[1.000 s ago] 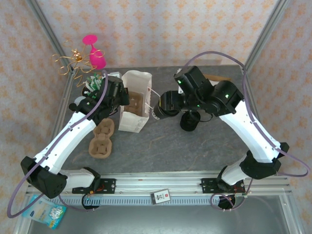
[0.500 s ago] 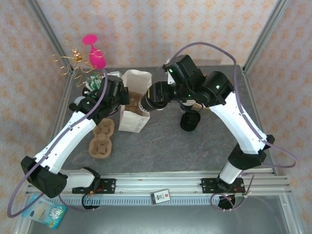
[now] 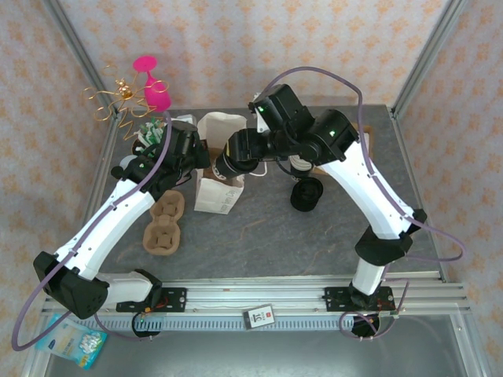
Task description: Pack the takeout coffee
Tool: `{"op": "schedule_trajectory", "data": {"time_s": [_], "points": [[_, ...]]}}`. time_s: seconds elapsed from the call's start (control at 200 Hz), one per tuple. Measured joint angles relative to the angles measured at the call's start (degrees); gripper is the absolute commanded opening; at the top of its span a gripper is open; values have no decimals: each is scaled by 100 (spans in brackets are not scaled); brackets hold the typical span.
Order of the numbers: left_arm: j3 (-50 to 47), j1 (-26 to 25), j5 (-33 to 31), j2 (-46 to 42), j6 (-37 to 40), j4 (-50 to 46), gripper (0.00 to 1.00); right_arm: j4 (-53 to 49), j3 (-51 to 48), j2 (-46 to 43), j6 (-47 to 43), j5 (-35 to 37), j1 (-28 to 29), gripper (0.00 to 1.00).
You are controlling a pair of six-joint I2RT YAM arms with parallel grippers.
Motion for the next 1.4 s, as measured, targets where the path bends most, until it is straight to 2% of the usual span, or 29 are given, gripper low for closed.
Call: {"op": "schedule_trajectory", "data": {"time_s": [0.295, 0.686, 1.056, 1.401], "points": [[9, 0, 107, 0, -205, 2, 0, -59, 105, 249, -4, 411, 37, 55], [24, -142, -81, 4, -424, -42, 0, -61, -774, -74, 0, 1349, 44, 54], [214, -584, 0, 55, -1137, -136, 0, -85, -522, 55, -70, 1300, 59, 53], [-68, -732, 111, -37, -1895, 214, 0, -105, -472, 398, -87, 927, 164, 49]]}}
